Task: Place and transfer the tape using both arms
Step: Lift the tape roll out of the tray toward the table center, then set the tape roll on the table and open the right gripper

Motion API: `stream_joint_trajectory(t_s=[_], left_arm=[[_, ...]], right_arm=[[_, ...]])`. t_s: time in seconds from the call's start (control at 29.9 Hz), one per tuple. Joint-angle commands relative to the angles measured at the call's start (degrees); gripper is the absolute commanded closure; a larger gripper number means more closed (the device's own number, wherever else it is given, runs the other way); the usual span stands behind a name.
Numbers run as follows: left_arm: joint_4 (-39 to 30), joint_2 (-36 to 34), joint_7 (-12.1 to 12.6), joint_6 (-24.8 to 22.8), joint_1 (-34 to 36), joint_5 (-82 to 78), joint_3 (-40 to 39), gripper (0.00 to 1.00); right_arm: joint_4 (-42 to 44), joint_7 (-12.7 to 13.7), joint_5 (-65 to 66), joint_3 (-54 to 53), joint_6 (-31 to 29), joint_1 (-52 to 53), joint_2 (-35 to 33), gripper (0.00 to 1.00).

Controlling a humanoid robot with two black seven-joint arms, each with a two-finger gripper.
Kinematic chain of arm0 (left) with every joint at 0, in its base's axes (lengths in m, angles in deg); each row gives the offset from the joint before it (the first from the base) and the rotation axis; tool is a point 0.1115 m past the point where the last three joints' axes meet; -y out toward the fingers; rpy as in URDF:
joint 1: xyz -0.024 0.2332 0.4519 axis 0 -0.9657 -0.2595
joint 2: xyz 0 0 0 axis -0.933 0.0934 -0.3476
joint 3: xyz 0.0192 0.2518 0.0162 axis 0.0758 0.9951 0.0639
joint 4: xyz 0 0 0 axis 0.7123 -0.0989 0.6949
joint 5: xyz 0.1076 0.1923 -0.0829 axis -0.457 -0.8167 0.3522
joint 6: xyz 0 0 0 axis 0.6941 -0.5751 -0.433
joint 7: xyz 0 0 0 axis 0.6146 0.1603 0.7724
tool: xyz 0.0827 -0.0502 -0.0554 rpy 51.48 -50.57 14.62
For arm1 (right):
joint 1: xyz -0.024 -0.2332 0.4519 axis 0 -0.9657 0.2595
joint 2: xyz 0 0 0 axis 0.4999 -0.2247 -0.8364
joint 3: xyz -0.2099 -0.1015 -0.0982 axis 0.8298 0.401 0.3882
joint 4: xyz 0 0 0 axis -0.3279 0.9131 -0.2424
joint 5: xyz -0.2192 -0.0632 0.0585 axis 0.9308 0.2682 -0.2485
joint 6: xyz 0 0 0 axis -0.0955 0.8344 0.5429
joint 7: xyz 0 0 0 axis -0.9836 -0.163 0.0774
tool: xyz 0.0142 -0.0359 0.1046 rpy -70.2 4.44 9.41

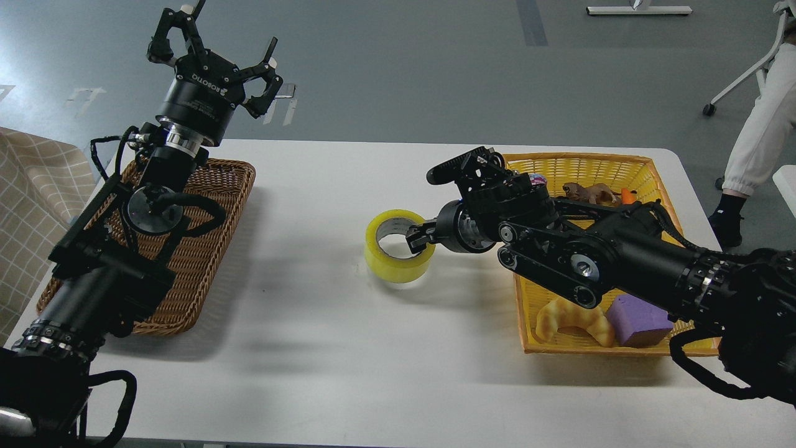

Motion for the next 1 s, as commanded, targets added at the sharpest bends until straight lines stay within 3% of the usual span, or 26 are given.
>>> stream_joint_trajectory(t_s=[0.0, 0.23, 0.33, 0.43, 0.67, 0.7, 0.77, 0.9, 0.97], left_arm=[[-0.01, -0.09, 0.01, 0.00, 0.00, 0.00, -0.02, 0.02], [-0.45, 0.00, 0.01, 0.00, 0.00, 0.00, -0.11, 0.02], [-0.62, 0.09, 0.01, 0.00, 0.00, 0.00, -0.11, 0.02], [-0.62, 0.09, 0.01, 0.00, 0.00, 0.00, -0.11, 0.02], [-0.62, 0.00, 0.01, 0.00, 0.00, 0.00, -0.11, 0.02], [-0.62, 0.00, 0.01, 0.00, 0.00, 0.00, -0.03, 0.02], [-0.71, 0.09, 0.01, 0.00, 0.00, 0.00, -0.11, 0.02], [-0.62, -0.09, 0.09, 0.00, -0.09, 0.00, -0.02, 0.02], [-0.71, -0.17, 0.09, 0.00, -0.09, 0.00, -0.02, 0.02]], right_arm=[[0.19, 0.00, 0.10, 0.10, 0.00, -0.55, 0.00, 1.00], [0.54, 0.00, 0.27, 0.10, 0.00, -0.82, 0.00, 1.00], [0.54, 0.00, 0.27, 0.10, 0.00, -0.91, 0.00, 0.97], [0.80, 0.00, 0.27, 0.10, 0.00, -1.52, 0.00, 0.86], [0.89, 0.00, 0.36, 0.10, 0.00, -2.14, 0.00, 0.84], [0.89, 0.00, 0.36, 0.10, 0.00, -2.14, 0.00, 0.82], [0.89, 0.00, 0.36, 0.10, 0.00, -2.14, 0.00, 0.67], [0.89, 0.00, 0.19, -0.08, 0.00, -2.14, 0.00, 0.53], [0.89, 0.00, -0.08, -0.17, 0.00, -2.40, 0.00, 0.39]])
